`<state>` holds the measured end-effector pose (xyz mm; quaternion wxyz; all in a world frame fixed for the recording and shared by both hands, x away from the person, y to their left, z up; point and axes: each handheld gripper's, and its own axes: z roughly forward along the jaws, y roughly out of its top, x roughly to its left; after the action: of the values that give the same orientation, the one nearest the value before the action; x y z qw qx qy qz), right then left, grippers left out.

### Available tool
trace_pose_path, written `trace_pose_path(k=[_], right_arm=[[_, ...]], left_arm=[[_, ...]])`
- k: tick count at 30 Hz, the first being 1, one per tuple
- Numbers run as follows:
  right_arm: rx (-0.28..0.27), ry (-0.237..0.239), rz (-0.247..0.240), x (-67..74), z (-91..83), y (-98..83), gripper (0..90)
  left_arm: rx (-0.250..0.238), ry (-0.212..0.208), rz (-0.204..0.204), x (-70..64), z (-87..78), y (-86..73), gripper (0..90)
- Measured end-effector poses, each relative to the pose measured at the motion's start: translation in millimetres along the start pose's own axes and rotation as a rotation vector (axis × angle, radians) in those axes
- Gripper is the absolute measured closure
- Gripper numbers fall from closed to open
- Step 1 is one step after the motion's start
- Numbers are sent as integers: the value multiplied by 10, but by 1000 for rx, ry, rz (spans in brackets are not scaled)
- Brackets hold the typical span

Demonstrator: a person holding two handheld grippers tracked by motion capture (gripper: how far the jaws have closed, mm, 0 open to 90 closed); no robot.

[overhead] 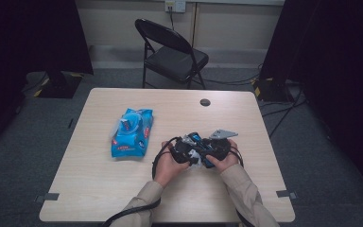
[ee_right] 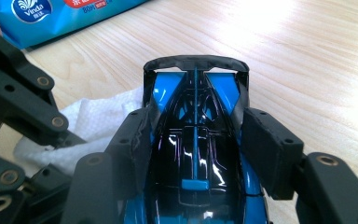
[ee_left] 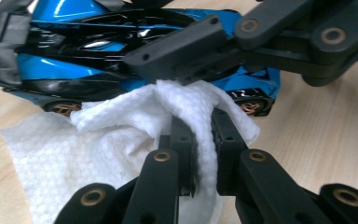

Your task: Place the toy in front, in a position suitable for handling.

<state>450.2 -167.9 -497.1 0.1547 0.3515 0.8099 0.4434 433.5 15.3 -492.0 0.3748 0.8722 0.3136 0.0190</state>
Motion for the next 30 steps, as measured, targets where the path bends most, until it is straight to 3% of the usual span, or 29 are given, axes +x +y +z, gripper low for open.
trace_pose_path(k=[5, 9, 13, 18, 30], right_arm=[[1, 0, 1, 2, 0, 1, 436], [3, -2, 3, 5, -1, 2, 435], [2, -2, 3, 6, -1, 2, 436], [1, 0, 1, 2, 0, 0, 435], [1, -1, 1, 2, -4, -2, 435]], left_arm=[[7, -38, 1, -59, 14, -7, 818], [10, -42, 17, -129, 32, -7, 818], [2, -70, 2, -167, 46, -23, 818], [4, -75, 33, -263, 74, -21, 817], [0, -138, 58, -451, 104, -54, 812]])
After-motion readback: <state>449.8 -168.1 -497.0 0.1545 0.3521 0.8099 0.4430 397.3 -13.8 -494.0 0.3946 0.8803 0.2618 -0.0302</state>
